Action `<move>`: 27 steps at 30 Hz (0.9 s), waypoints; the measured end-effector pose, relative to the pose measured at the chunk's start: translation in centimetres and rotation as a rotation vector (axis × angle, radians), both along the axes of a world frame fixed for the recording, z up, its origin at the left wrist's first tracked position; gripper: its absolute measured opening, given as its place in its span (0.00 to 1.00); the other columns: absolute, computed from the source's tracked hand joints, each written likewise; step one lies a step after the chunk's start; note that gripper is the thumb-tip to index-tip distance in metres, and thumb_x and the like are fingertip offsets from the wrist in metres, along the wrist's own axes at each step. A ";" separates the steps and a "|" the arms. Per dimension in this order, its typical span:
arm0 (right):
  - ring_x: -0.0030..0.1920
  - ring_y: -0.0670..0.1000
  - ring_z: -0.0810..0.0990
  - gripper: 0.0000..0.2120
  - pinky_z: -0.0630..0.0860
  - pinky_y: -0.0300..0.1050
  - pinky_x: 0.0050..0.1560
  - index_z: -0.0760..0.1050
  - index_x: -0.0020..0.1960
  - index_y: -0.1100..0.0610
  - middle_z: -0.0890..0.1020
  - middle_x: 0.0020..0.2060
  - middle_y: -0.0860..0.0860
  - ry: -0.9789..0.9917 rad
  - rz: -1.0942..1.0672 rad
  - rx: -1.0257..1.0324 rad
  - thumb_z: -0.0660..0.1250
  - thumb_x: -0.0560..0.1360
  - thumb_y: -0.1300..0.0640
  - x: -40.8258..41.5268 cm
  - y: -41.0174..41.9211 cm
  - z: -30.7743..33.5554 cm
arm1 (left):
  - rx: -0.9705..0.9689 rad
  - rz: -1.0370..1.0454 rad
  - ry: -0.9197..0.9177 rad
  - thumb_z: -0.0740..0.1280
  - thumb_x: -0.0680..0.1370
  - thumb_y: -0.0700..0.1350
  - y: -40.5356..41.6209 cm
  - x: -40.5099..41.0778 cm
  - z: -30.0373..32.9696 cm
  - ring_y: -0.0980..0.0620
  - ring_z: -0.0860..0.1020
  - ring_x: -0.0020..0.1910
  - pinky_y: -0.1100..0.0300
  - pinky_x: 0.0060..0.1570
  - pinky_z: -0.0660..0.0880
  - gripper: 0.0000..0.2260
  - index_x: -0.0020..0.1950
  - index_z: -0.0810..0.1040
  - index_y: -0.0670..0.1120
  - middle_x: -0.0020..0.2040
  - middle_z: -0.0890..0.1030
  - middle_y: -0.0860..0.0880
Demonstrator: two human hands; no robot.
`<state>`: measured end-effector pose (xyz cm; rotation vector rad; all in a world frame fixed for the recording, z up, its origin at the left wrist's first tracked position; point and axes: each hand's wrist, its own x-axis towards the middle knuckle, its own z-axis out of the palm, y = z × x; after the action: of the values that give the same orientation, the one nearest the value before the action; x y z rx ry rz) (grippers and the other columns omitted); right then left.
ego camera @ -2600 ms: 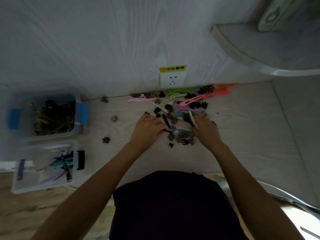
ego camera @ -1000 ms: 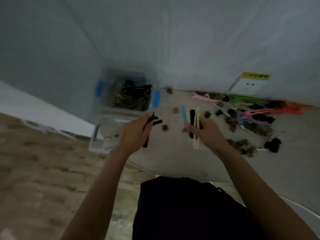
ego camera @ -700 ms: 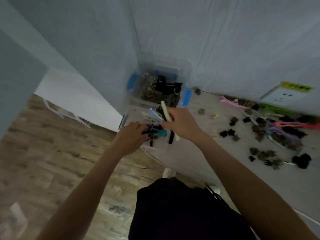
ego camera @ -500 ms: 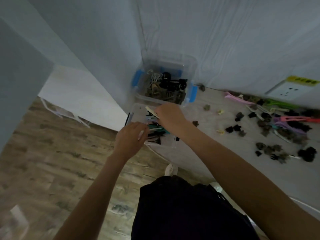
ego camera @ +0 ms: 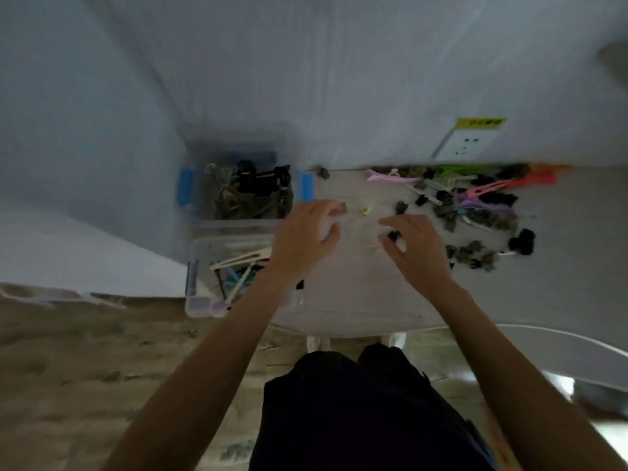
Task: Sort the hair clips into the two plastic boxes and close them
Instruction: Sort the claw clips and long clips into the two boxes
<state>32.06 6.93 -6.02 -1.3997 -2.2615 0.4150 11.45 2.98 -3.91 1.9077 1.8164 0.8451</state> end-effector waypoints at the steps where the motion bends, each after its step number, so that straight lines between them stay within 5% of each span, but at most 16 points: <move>1: 0.48 0.62 0.78 0.11 0.75 0.52 0.51 0.79 0.51 0.60 0.82 0.46 0.59 -0.041 -0.052 -0.034 0.65 0.72 0.58 2.2 1.2 -0.2 | -0.047 -0.072 0.019 0.62 0.75 0.45 1.9 1.3 -0.4 0.46 0.75 0.53 0.54 0.52 0.72 0.14 0.59 0.75 0.44 0.54 0.79 0.46; 6: 0.49 0.66 0.78 0.10 0.75 0.58 0.51 0.79 0.50 0.64 0.81 0.46 0.64 -0.125 -0.190 -0.043 0.64 0.70 0.67 9.1 6.5 -1.1 | -0.190 -0.186 0.171 0.63 0.74 0.40 10.3 5.6 -3.4 0.46 0.71 0.63 0.54 0.59 0.69 0.18 0.64 0.71 0.46 0.64 0.73 0.45; 15: 0.63 0.66 0.70 0.23 0.66 0.58 0.64 0.69 0.65 0.64 0.73 0.63 0.65 -0.370 -0.146 -0.220 0.68 0.72 0.67 14.9 15.3 -3.9 | -0.163 -0.194 0.391 0.67 0.72 0.39 16.6 9.3 -7.6 0.40 0.75 0.57 0.50 0.52 0.70 0.16 0.60 0.75 0.44 0.59 0.77 0.42; 18: 0.60 0.65 0.72 0.19 0.71 0.56 0.59 0.73 0.61 0.64 0.77 0.58 0.65 -0.427 -0.140 -0.210 0.67 0.71 0.68 15.3 15.7 -4.5 | -0.091 -0.135 0.321 0.69 0.71 0.39 15.9 9.0 -8.3 0.41 0.79 0.47 0.53 0.44 0.73 0.13 0.55 0.78 0.45 0.53 0.80 0.43; 23: 0.47 0.64 0.77 0.11 0.76 0.54 0.43 0.78 0.47 0.63 0.81 0.44 0.62 -0.451 -0.014 -0.156 0.73 0.66 0.63 14.9 13.9 -5.2 | -0.219 -0.068 0.313 0.64 0.76 0.41 13.6 8.5 -8.8 0.42 0.76 0.53 0.51 0.46 0.74 0.13 0.60 0.75 0.48 0.55 0.79 0.45; 27: 0.45 0.63 0.77 0.09 0.73 0.55 0.45 0.77 0.47 0.62 0.80 0.43 0.61 -0.396 0.020 -0.073 0.71 0.67 0.62 14.5 13.5 -4.0 | -0.182 -0.035 0.268 0.65 0.75 0.41 12.2 8.2 -8.2 0.46 0.77 0.50 0.53 0.44 0.73 0.11 0.57 0.77 0.48 0.51 0.80 0.47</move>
<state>46.53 20.48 -10.04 -1.6142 -2.5960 0.2434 19.66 15.22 -12.15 2.0034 1.9283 0.4107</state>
